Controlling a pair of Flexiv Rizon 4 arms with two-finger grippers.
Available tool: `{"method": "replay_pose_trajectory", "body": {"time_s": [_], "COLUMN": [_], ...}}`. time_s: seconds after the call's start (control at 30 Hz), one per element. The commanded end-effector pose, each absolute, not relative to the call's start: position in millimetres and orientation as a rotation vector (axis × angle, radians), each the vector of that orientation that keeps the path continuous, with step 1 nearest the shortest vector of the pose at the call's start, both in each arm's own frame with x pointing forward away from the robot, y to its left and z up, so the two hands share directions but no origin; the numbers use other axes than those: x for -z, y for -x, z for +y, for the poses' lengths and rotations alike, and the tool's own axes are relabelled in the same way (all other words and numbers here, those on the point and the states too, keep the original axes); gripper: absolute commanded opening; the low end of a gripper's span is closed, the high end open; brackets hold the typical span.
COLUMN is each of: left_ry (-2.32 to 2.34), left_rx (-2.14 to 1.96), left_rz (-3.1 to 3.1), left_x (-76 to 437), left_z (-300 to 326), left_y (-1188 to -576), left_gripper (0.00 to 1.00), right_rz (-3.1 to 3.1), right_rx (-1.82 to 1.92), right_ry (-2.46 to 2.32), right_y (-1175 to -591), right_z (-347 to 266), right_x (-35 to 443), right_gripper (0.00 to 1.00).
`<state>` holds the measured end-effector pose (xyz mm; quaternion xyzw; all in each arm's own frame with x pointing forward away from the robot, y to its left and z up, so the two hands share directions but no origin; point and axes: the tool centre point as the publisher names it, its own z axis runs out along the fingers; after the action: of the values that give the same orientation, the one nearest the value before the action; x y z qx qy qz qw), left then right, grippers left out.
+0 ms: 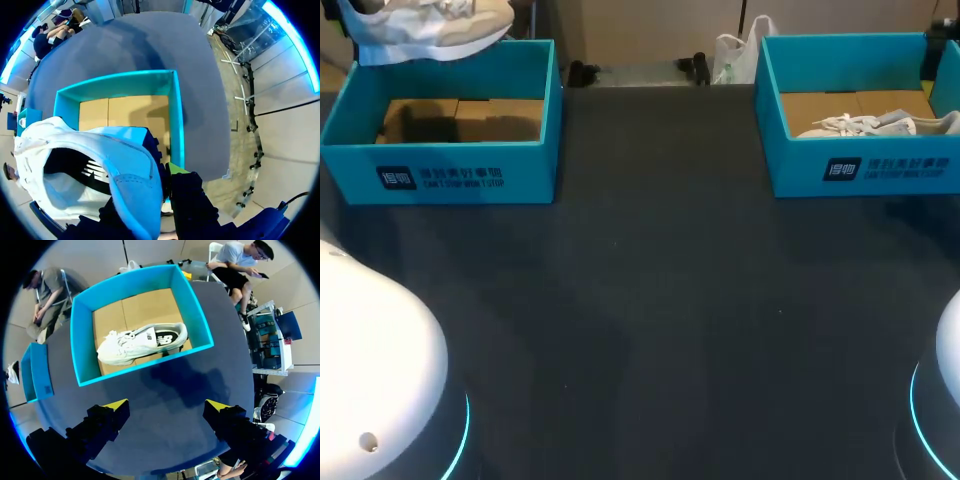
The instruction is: Take the shoe out of the shoebox, open the shoe tongue, remove and reinsert the insole, then place the shoe into the shoebox
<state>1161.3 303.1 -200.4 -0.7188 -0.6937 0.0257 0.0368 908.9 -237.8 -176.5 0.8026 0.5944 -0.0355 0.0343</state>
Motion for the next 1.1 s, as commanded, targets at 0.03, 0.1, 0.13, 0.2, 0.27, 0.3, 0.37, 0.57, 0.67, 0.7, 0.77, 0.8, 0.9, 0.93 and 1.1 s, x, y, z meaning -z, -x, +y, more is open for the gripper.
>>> {"method": "replay_pose_trajectory", "body": {"time_s": [0.03, 0.1, 0.13, 0.2, 0.27, 0.3, 0.37, 0.57, 0.67, 0.7, 0.77, 0.8, 0.9, 0.93, 1.1], "left_ry": [2.242, 2.248, 2.257, 2.264, 2.268, 2.266, 2.261, 2.224, 2.229, 2.229, 2.229, 2.229, 2.229, 2.229, 2.234], "left_rx": [0.033, 0.038, 0.052, 0.065, 0.065, 0.076, 0.110, 0.249, 0.255, 0.255, 0.255, 0.255, 0.255, 0.255, 0.294], "left_rz": [-2.150, -2.145, -2.140, -2.136, -2.133, -2.139, -2.149, -2.238, -2.247, -2.247, -2.247, -2.247, -2.247, -2.247, -2.239], "left_x": [184.4, 179.8, 177.6, 174.1, 170.3, 168.3, 164.2, 154.9, 151.9, 151.9, 151.9, 151.9, 151.9, 151.9, 154.0], "left_z": [290.7, 287.0, 285.4, 282.5, 279.3, 277.5, 272.1, 249.2, 239.4, 239.4, 239.4, 239.4, 239.4, 239.4, 234.1], "left_y": [-1121.4, -1116.7, -1112.8, -1103.8, -1094.9, -1089.5, -1077.0, -1031.4, -1018.2, -1018.2, -1018.2, -1018.2, -1018.2, -1018.2, -1009.2], "left_gripper": [0.00, 0.00, 0.00, 0.00, 0.00, 0.00, 0.00, 0.00, 0.00, 0.00, 0.00, 0.00, 0.00, 0.00, 0.00], "right_rz": [1.826, 1.826, 1.826, 1.826, 1.826, 1.826, 1.826, 1.826, 1.826, 1.826, 1.826, 1.826, 1.826, 1.826, 1.826], "right_rx": [0.108, 0.108, 0.108, 0.108, 0.108, 0.108, 0.108, 0.108, 0.108, 0.108, 0.108, 0.108, 0.108, 0.108, 0.108], "right_ry": [-2.468, -2.468, -2.468, -2.468, -2.468, -2.468, -2.468, -2.468, -2.468, -2.468, -2.468, -2.468, -2.468, -2.468, -2.468], "right_y": [-908.2, -908.2, -908.2, -908.2, -908.2, -908.2, -908.2, -908.2, -908.2, -908.2, -908.2, -908.2, -908.2, -908.2, -908.2], "right_z": [-237.6, -237.6, -237.6, -237.6, -237.6, -237.6, -237.6, -237.6, -237.6, -237.6, -237.6, -237.6, -237.6, -237.6, -237.6], "right_x": [176.6, 176.6, 176.6, 176.6, 176.6, 176.6, 176.6, 176.6, 176.6, 176.6, 176.6, 176.6, 176.6, 176.6, 176.6], "right_gripper": [1.00, 1.00, 1.00, 1.00, 1.00, 1.00, 1.00, 1.00, 1.00, 1.00, 1.00, 1.00, 1.00, 1.00, 1.00]}}
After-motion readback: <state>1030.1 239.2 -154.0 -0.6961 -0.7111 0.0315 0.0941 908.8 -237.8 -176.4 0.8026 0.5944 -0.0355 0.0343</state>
